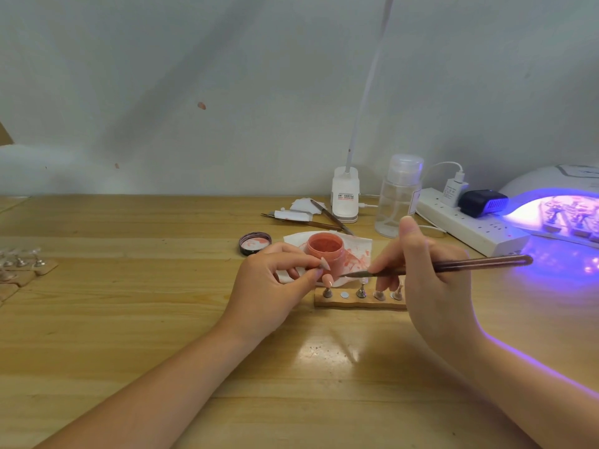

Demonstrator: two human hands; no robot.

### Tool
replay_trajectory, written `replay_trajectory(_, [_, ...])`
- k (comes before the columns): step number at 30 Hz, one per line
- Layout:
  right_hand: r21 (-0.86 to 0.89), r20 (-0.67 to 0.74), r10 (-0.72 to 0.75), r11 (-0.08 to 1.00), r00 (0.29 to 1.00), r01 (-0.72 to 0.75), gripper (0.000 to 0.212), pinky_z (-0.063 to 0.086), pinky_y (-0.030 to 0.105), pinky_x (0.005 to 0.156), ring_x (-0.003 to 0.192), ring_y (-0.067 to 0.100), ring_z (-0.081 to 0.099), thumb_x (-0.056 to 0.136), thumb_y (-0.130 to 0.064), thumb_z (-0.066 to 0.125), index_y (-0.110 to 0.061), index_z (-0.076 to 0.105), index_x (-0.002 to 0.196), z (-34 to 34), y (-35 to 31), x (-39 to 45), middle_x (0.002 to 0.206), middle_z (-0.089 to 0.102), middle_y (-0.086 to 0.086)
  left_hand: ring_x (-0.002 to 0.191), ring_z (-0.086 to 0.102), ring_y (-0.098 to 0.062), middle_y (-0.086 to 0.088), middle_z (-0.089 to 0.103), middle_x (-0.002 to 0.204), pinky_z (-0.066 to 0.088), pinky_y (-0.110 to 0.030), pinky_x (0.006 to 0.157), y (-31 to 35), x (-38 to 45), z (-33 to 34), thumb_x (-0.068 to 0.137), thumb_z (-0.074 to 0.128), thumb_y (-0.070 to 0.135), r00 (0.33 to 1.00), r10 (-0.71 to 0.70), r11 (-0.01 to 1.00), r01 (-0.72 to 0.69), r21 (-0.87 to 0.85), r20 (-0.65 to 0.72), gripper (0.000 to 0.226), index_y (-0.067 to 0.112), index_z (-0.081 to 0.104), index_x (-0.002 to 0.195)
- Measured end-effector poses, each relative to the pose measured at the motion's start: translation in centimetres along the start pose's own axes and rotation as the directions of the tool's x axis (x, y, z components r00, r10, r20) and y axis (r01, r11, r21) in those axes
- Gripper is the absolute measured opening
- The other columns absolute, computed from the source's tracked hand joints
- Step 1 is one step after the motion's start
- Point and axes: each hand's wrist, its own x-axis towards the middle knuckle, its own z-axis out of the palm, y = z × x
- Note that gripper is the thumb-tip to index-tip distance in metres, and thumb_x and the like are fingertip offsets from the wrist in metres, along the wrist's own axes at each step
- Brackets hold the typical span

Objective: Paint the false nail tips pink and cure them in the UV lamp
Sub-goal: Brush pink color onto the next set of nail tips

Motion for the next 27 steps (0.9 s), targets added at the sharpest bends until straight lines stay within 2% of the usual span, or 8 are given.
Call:
replay_trajectory(3, [0.024, -0.051, 0.018, 1.0, 0.999, -0.017, 0.051, 0.041, 0.02, 0.043, 0.041, 0.01, 0.052, 0.091, -0.033, 0.042, -0.013, 0.065, 0.051, -0.1, 0.03, 0.14, 0.049, 0.059, 0.011, 0.067, 0.05, 0.001, 0.009, 0.061, 0.083, 0.035, -0.009, 0.053, 0.04, 0.02, 0.01, 0.072, 0.074, 0.009, 1.0, 0.008, 1.0, -0.008, 0.005, -0.029, 0.023, 0.032, 0.07, 0.069])
replay_trajectory(6, [0.031, -0.048, 0.015, 0.999, 0.999, -0.014, 0.049, 0.042, 0.019, 0.043, 0.042, 0.008, 0.053, 0.09, -0.03, 0.039, -0.01, 0.065, 0.054, -0.08, -0.06, 0.06, 0.048, 0.06, 0.006, 0.068, 0.053, 0.0, 0.009, 0.064, 0.079, 0.035, -0.011, 0.051, 0.08, 0.0, -0.02, 0.071, 0.075, 0.009, 0.999, 0.027, 1.0, -0.027, 0.0, -0.041, 0.023, 0.03, 0.068, 0.064])
replay_trajectory(11, [-0.011, 0.001, -0.06, 0.998, 0.998, 0.06, 0.043, 0.042, 0.015, 0.047, 0.046, 0.006, 0.054, 0.092, -0.033, 0.045, -0.015, 0.065, 0.059, 0.19, 0.04, -0.24, 0.051, 0.061, -0.002, 0.05, 0.046, 0.003, 0.021, 0.063, 0.062, 0.03, -0.01, 0.045, 0.34, -0.12, 0.0, 0.068, 0.073, 0.026, 1.0, -0.002, 0.999, 0.001, -0.049, -0.023, 0.008, 0.033, 0.069, 0.066])
replay_trajectory(14, [-0.091, 0.072, -0.13, 0.986, 0.989, 0.136, 0.038, 0.044, 0.018, 0.05, 0.051, 0.007, 0.056, 0.09, -0.034, 0.039, -0.024, 0.065, 0.065, 0.34, -0.02, -0.29, 0.06, 0.065, -0.008, 0.052, 0.048, 0.004, 0.023, 0.063, 0.062, 0.032, -0.008, 0.046, 0.18, -0.12, -0.03, 0.071, 0.075, 0.017, 0.999, 0.003, 0.999, -0.004, -0.037, -0.04, 0.018, 0.033, 0.069, 0.07])
replay_trajectory(16, [-0.116, 0.1, -0.133, 0.983, 0.986, 0.144, 0.037, 0.044, 0.021, 0.048, 0.049, 0.008, 0.056, 0.09, -0.034, 0.04, -0.023, 0.065, 0.065, 0.37, 0.05, -0.35, 0.062, 0.065, -0.005, 0.055, 0.05, 0.007, 0.025, 0.063, 0.063, 0.034, -0.006, 0.048, 0.12, -0.13, -0.06, 0.073, 0.074, 0.012, 0.999, 0.002, 1.0, -0.002, -0.02, -0.038, 0.021, 0.032, 0.07, 0.072])
replay_trajectory(20, [-0.036, 0.086, -0.077, 0.996, 0.993, 0.081, 0.047, 0.042, 0.016, 0.047, 0.044, 0.007, 0.055, 0.087, -0.039, 0.041, -0.012, 0.065, 0.057, 0.28, 0.27, -0.54, 0.053, 0.062, 0.0, 0.055, 0.049, 0.007, 0.025, 0.062, 0.06, 0.034, -0.004, 0.05, 0.2, -0.13, -0.03, 0.073, 0.073, 0.007, 0.999, 0.009, 1.0, -0.009, -0.024, -0.032, 0.022, 0.029, 0.071, 0.071])
replay_trajectory(24, [-0.067, 0.09, -0.139, 0.987, 0.986, 0.145, 0.039, 0.042, 0.016, 0.048, 0.047, 0.005, 0.055, 0.089, -0.034, 0.041, -0.019, 0.066, 0.065, 0.38, 0.24, -0.32, 0.056, 0.063, -0.002, 0.054, 0.047, 0.002, 0.022, 0.062, 0.057, 0.033, -0.006, 0.049, 0.3, -0.13, 0.03, 0.073, 0.074, 0.008, 0.999, -0.001, 1.0, 0.0, -0.031, -0.036, 0.02, 0.028, 0.072, 0.069])
replay_trajectory(27, [-0.03, 0.079, -0.086, 0.996, 0.993, 0.089, 0.044, 0.042, 0.014, 0.048, 0.045, 0.005, 0.054, 0.087, -0.039, 0.042, -0.014, 0.066, 0.059, 0.42, 0.27, -0.39, 0.051, 0.062, -0.002, 0.054, 0.047, 0.003, 0.024, 0.061, 0.056, 0.032, -0.006, 0.048, 0.4, -0.19, 0.02, 0.073, 0.073, 0.005, 0.999, 0.002, 0.999, -0.003, -0.035, -0.032, 0.024, 0.029, 0.071, 0.068])
